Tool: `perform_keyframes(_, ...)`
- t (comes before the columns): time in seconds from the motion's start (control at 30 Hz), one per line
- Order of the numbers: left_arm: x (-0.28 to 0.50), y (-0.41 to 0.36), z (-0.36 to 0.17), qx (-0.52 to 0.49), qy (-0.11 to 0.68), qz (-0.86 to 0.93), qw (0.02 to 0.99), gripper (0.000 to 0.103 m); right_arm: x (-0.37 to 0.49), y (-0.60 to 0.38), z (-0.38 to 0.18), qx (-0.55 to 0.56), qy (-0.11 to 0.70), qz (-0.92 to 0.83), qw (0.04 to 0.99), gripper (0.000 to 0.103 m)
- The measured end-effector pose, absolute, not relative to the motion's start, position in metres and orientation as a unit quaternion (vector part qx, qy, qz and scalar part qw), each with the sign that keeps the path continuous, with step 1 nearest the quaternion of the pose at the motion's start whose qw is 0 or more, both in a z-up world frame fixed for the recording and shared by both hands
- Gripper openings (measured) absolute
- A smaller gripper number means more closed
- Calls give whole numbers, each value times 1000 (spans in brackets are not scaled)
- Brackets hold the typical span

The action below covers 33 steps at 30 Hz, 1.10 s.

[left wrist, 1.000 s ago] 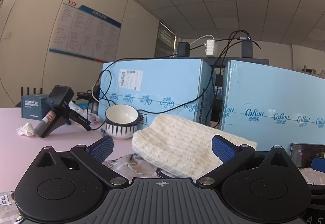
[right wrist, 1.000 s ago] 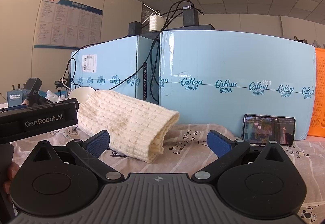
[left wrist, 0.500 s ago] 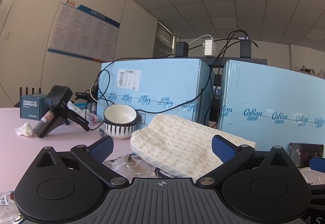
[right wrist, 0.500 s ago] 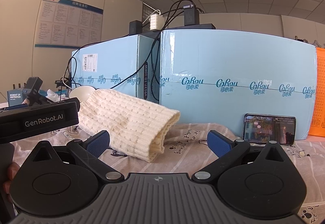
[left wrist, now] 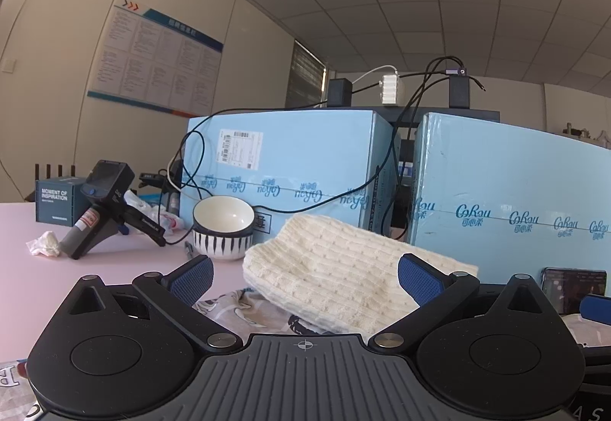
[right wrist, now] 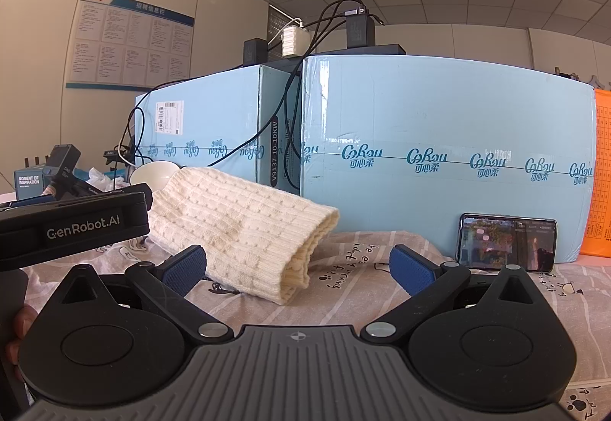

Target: Fold clothes

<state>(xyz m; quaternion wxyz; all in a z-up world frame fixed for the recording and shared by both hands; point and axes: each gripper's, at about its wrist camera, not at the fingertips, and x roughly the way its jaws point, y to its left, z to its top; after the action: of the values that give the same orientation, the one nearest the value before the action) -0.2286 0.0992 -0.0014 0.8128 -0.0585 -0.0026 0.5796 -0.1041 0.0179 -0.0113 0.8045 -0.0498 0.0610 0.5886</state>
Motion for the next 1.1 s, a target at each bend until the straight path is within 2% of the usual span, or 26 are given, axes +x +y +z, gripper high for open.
perform_keyframes(1.1, -229, 101, -2, -63, 0, 575, 816, 103, -103, 17, -12, -48, 62, 589, 804, 103)
